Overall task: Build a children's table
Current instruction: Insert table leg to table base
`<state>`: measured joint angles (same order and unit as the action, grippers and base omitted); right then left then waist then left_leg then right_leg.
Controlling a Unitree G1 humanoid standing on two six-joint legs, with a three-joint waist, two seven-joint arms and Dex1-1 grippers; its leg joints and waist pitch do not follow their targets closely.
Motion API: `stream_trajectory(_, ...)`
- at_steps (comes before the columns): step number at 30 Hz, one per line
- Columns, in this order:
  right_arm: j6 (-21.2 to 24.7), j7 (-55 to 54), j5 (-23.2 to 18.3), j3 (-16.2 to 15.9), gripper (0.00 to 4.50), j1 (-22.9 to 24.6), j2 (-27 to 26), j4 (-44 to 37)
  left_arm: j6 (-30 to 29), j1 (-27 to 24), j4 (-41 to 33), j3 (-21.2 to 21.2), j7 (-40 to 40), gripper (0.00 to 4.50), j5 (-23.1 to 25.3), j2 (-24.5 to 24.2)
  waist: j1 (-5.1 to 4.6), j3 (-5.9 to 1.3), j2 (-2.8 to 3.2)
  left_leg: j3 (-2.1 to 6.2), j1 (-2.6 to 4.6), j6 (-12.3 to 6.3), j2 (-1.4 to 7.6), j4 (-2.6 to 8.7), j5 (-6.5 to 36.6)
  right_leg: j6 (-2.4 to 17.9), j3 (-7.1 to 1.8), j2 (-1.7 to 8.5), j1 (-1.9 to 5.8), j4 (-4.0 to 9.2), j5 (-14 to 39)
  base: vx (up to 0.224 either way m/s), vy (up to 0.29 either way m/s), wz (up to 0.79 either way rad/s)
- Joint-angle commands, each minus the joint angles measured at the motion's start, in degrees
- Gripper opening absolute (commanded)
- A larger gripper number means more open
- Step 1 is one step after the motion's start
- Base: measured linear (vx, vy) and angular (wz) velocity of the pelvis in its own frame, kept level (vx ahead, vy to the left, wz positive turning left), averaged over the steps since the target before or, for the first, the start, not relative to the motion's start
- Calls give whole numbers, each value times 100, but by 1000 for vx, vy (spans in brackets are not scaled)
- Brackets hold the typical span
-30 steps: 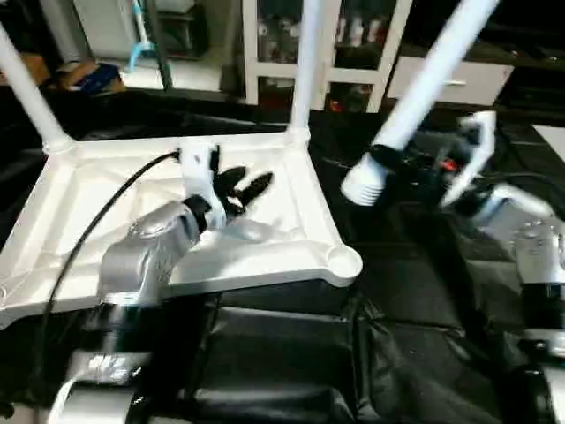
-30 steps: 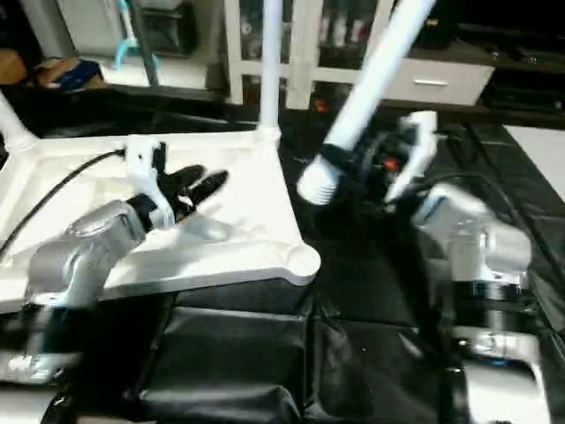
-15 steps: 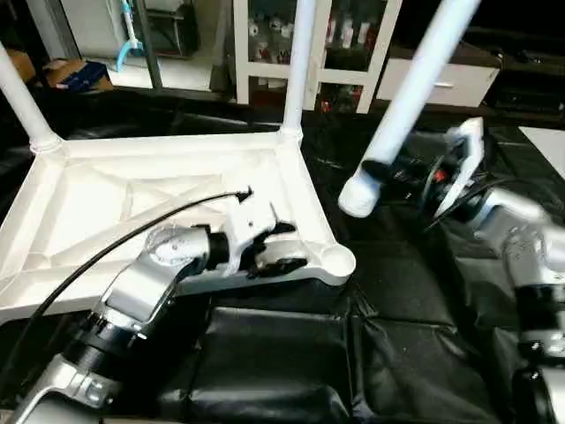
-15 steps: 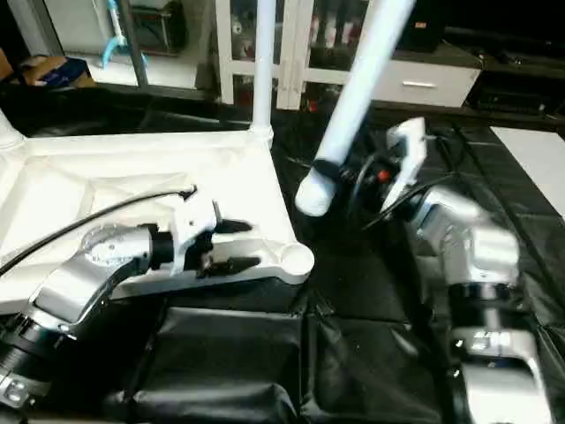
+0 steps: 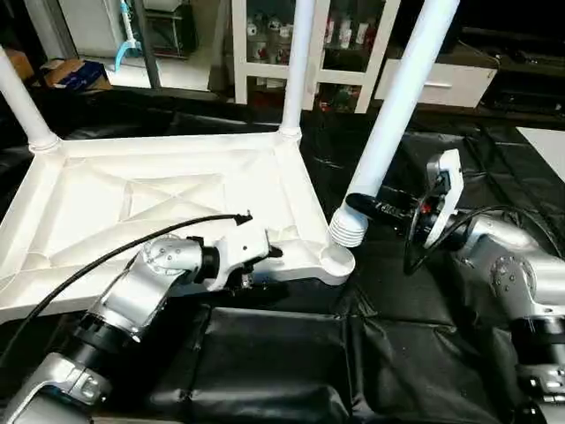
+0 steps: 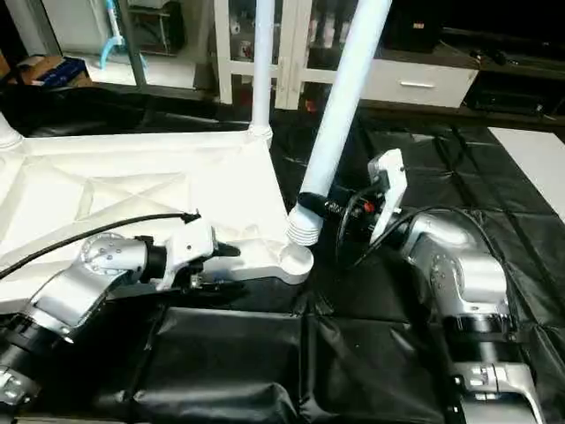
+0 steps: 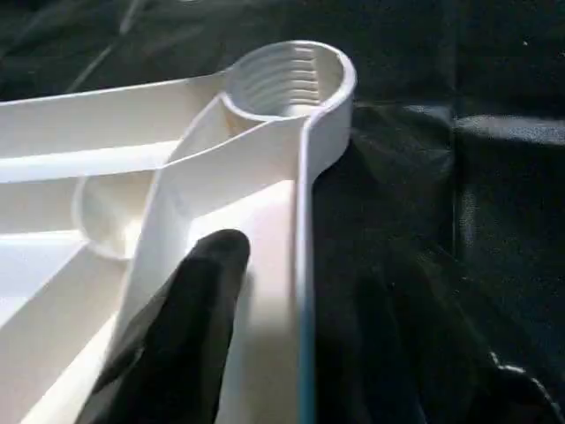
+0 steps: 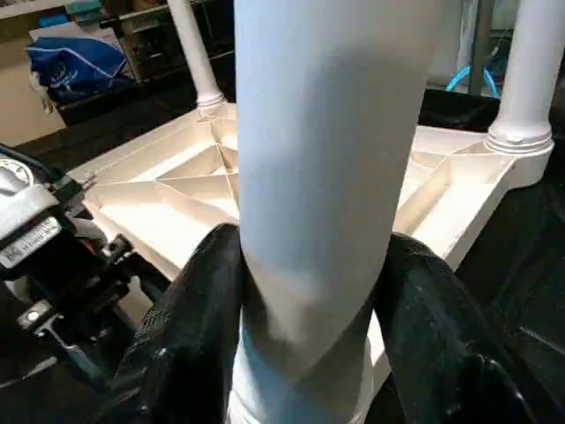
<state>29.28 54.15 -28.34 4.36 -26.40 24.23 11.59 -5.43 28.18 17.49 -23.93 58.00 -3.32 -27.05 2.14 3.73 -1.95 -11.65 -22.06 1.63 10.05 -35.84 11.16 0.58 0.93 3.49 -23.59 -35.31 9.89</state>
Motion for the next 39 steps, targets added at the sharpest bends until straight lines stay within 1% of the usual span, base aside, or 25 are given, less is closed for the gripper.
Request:
stream_trajectory(1, -86, -31, 74, 23, 182, 36, 78, -230, 128, 197, 138, -123, -15, 253, 138, 90, -11, -452, -13, 132, 162, -62, 295, 439, 777, 1209, -179, 393, 241, 357, 1004, 0, 0, 0)
stream_trajectory(2, -88, -26, 90, 9, 182, 52, 77, -246, 172, 266, 265, -159, -1, 238, 178, 153, -12, -443, -8, 129, 162, -80, 293, 439, 786, 1220, -181, 393, 235, 368, 998, 0, 0, 0)
stream_trajectory(6, -162, -11, 188, -96, 182, 104, 115, -284, 307, 410, 559, -249, 21, 225, 345, 255, -11, -442, -14, 130, 161, -83, 293, 433, 795, 1232, -182, 399, 242, 367, 1000, 0, 0, 0)
stream_trajectory(8, -164, -12, 191, -122, 182, 133, 127, -328, 351, 461, 688, -272, 29, 201, 414, 289, -18, -449, -17, 138, 154, -124, 297, 434, 739, 1272, -180, 401, 254, 352, 892, 0, 0, 0)
stream_trajectory(9, -150, 1, 178, -129, 182, 151, 138, -359, 343, 502, 776, -299, 42, 201, 457, 304, -13, -442, 17, 143, 156, -134, 300, 434, 749, 1286, -181, 410, 254, 359, 892, 0, 0, 0)
stream_trajectory(10, -150, 1, 178, -129, 182, 151, 138, -359, 343, 502, 776, -299, 42, 187, 457, 304, -19, -442, 5, 135, 161, -134, 299, 433, 770, 1295, -180, 402, 250, 367, 900, 0, 0, 0)
stream_trajectory(12, -134, 17, 162, -133, 182, 193, 161, -416, 355, 562, 923, -345, 78, 169, 546, 313, -18, -430, -3, 136, 164, -121, 297, 439, 872, 1287, -181, 401, 245, 380, 1028, 0, 0, 0)
stream_trajectory(13, -131, 29, 153, -130, 182, 223, 183, -442, 361, 592, 1020, -388, 120, 169, 606, 296, -23, -423, -6, 139, 168, -99, 299, 443, 957, 1260, -182, 402, 238, 398, 1154, 0, 0, 0)
stream_trajectory(16, -117, 66, 140, -111, 182, 264, 223, -479, 352, 617, 1137, -454, 170, 139, 706, 247, -26, -410, -10, 152, 181, -12, 309, 455, 1127, 1192, -184, 415, 232, 426, 1461, 0, 0, 0)
stream_trajectory(17, -91, 84, 123, -91, 182, 266, 231, -494, 355, 626, 1165, -459, 175, 131, 732, 239, -31, -401, 10, 154, 182, 13, 306, 463, 1164, 1176, -183, 409, 223, 433, 1501, 0, 0, 0)
stream_trajectory(18, -91, 84, 123, -91, 182, 266, 231, -494, 355, 626, 1165, -459, 175, 126, 732, 239, -31, -401, 10, 154, 182, 13, 306, 463, 1164, 1176, -183, 409, 223, 433, 1501, 0, 0, 0)
stream_trajectory(19, -27, 117, 67, -50, 182, 267, 234, -527, 340, 642, 1225, -458, 159, 123, 795, 234, -45, -396, -9, 160, 175, 26, 303, 469, 1211, 1153, -182, 408, 228, 435, 1539, 0, 0, 0)
stream_trajectory(21, 42, 168, -7, -36, 182, 284, 236, -511, 353, 649, 1295, -509, 209, 106, 898, 196, -49, -390, -5, 162, 182, 26, 303, 468, 1278, 1142, -184, 417, 219, 452, 1651, 0, 0, 0)
stream_trajectory(22, 49, 173, -19, -36, 182, 286, 228, -488, 358, 650, 1313, -517, 220, 106, 914, 189, -58, -381, -21, 165, 184, 20, 307, 471, 1315, 1120, -186, 417, 212, 463, 1738, 0, 0, 0)
stream_trajectory(23, 46, 176, -30, -40, 182, 281, 202, -414, 346, 652, 1346, -536, 244, 85, 943, 175, -63, -369, -19, 169, 180, 29, 302, 477, 1345, 1088, -185, 416, 207, 472, 1849, 0, 0, 0)
stream_trajectory(24, 26, 171, -22, -49, 182, 267, 173, -338, 316, 654, 1368, -550, 259, 78, 958, 167, -66, -372, -17, 172, 180, 40, 304, 478, 1362, 1076, -185, 423, 208, 475, 1896, 0, 0, 0)
stream_trajectory(26, -83, 90, 73, -127, 182, 183, 25, -128, 345, 656, 1469, -624, 275, 68, 1055, 153, -96, -348, -16, 186, 178, 89, 298, 491, 1530, 1012, -180, 423, 187, 505, 2186, 0, 0, 0)
stream_trajectory(27, -110, 70, 97, -158, 182, 163, -23, -86, 310, 651, 1483, -636, 290, 60, 1062, 153, -118, -328, -13, 200, 189, 130, 290, 500, 1697, 982, -174, 427, 172, 526, 2426, 0, 0, 0)
stream_trajectory(29, -123, 60, 106, -180, 182, 154, -47, -69, 283, 646, 1490, -634, 308, 30, 1069, 158, -141, -327, -20, 216, 216, 183, 292, 503, 1875, 907, -172, 432, 157, 553, 2694, 0, 0, 0)
stream_trajectory(31, -153, 78, 147, -272, 182, 131, -108, -25, 222, 599, 1369, -641, 404, 29, 1060, 132, -163, -323, -16, 222, 217, 195, 297, 508, 1905, 896, -175, 437, 149, 564, 2737, 0, 0, 0)
stream_trajectory(32, -156, 82, 160, -289, 182, 117, -117, -11, 192, 589, 1317, -607, 419, 29, 1024, 128, -176, -313, -35, 226, 204, 187, 296, 512, 1916, 877, -174, 439, 151, 564, 2794, 0, 0, 0)
stream_trajectory(34, -145, 87, 158, -282, 182, 97, -119, 9, 153, 591, 1296, -554, 441, 29, 995, 132, -189, -314, -28, 224, 210, 172, 294, 508, 1918, 860, -176, 435, 140, 573, 2823, 0, 0, 0)
stream_trajectory(35, -136, 90, 150, -272, 182, 82, -121, 30, 112, 594, 1286, -528, 464, 9, 975, 128, -199, -314, -22, 226, 213, 163, 296, 512, 1927, 867, -173, 433, 135, 576, 2817, 0, 0, 0)
stream_trajectory(37, -149, 90, 157, -275, 182, 66, -127, 74, 40, 590, 1305, -481, 542, 4, 907, 143, -203, -307, -31, 226, 206, 151, 295, 519, 1931, 864, -173, 431, 133, 579, 2813, 0, 0, 0)
stream_trajectory(39, -202, 108, 211, -288, 182, 58, -137, 138, 12, 587, 1337, -455, 604, 1, 870, 164, -205, -307, -24, 225, 215, 152, 296, 520, 1949, 875, -173, 431, 123, 584, 2815, 0, 0, 0)
